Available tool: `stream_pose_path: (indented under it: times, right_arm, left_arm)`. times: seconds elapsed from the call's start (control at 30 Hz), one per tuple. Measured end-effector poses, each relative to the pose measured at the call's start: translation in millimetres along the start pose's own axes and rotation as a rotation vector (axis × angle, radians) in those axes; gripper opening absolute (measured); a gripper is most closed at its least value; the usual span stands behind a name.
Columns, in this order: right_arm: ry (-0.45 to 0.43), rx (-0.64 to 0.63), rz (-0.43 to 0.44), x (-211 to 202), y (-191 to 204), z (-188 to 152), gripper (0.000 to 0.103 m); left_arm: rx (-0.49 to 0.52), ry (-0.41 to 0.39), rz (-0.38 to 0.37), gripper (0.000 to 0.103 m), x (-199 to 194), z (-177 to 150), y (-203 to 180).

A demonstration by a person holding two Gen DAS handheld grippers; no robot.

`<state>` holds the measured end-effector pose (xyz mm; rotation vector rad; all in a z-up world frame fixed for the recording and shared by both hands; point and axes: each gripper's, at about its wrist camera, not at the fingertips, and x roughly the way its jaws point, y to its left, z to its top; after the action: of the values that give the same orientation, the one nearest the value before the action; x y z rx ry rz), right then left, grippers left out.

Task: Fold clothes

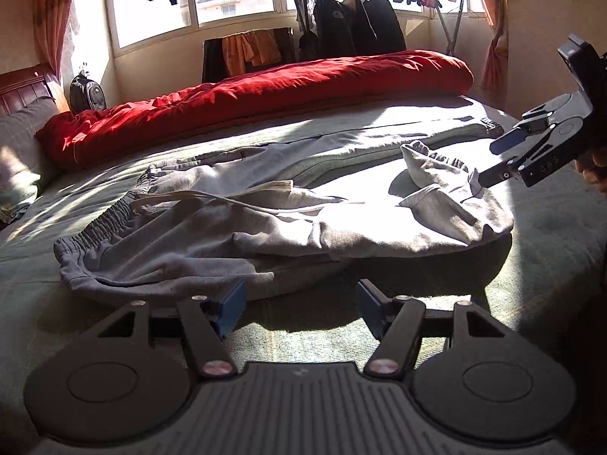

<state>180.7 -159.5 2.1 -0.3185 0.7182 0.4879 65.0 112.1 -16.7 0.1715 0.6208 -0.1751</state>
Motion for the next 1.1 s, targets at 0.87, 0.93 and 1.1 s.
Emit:
stream_pose_path:
  times: [0.87, 0.93, 1.1]
  right_arm:
    - [-0.001, 0.326, 0.0, -13, 9, -79, 0.09]
    - [0.004, 0.335, 0.003, -11, 7, -78, 0.09]
    - [0.022, 0.34, -0.004, -5, 7, -75, 0.09]
  left_arm:
    - [-0.645, 0.005, 0.265, 0.054, 55, -1, 216]
    - [-0.714, 0.019, 0.245, 0.054, 70, -9, 233]
    - [-0.855, 0.01, 0.189, 0.056, 98, -27, 257]
